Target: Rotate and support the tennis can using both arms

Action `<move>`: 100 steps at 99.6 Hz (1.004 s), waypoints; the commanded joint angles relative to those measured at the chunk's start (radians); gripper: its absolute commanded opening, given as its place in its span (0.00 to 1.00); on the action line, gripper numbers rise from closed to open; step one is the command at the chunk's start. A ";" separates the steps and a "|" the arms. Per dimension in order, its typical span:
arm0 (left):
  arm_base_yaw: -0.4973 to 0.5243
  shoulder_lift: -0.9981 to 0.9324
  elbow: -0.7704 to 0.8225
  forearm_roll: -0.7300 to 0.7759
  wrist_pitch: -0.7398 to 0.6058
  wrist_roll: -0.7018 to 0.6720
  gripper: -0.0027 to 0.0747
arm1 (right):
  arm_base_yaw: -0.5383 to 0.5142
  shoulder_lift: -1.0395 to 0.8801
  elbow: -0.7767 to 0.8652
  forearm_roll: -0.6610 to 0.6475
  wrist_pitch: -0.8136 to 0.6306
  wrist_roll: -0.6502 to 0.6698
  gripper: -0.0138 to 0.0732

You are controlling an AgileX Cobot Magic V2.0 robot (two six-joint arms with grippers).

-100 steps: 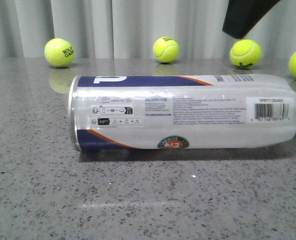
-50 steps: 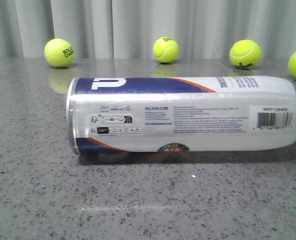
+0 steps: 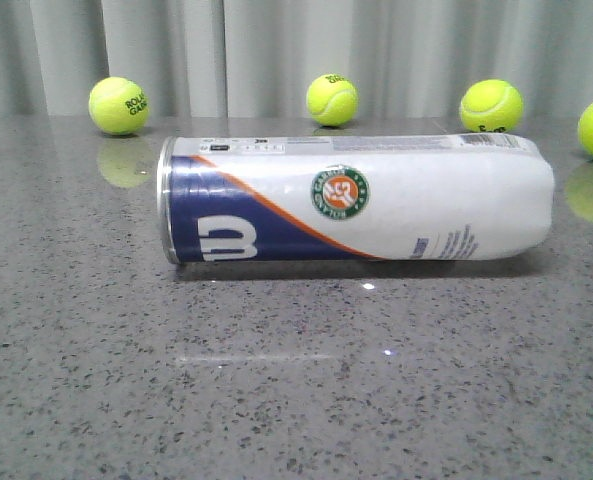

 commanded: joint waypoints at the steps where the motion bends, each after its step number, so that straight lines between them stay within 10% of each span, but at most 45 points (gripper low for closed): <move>1: -0.003 -0.027 -0.037 0.003 -0.083 -0.001 0.01 | -0.006 -0.053 0.011 0.008 -0.086 -0.001 0.09; 72: -0.003 0.473 -0.524 0.011 0.493 -0.001 0.03 | -0.006 -0.158 0.049 0.007 -0.087 -0.001 0.09; 100: -0.003 0.782 -0.676 -0.259 0.517 0.140 0.67 | -0.006 -0.158 0.049 0.007 -0.087 -0.001 0.09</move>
